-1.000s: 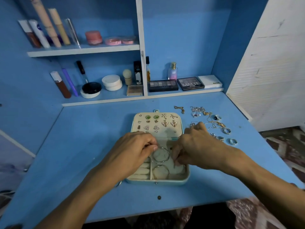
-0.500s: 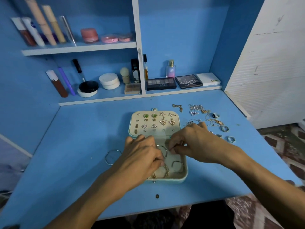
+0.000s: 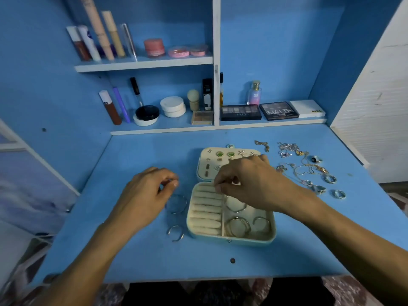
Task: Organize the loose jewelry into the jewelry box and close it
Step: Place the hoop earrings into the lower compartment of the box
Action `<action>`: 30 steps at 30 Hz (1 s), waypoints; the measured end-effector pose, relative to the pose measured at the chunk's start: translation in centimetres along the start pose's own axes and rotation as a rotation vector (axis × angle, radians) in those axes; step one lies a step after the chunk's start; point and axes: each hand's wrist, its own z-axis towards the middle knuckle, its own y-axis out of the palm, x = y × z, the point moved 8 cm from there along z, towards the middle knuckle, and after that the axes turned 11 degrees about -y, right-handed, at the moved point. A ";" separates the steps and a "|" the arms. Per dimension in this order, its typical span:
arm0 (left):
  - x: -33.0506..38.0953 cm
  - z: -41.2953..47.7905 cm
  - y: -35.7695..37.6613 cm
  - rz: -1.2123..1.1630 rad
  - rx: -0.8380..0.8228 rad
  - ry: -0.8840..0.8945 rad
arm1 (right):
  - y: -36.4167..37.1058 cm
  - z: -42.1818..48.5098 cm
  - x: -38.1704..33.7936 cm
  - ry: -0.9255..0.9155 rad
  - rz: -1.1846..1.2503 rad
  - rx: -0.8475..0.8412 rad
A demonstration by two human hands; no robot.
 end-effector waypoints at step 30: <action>-5.5 -0.4 -0.2 0.006 0.000 -0.201 | 9.0 3.5 -11.1 -0.338 -0.470 -0.208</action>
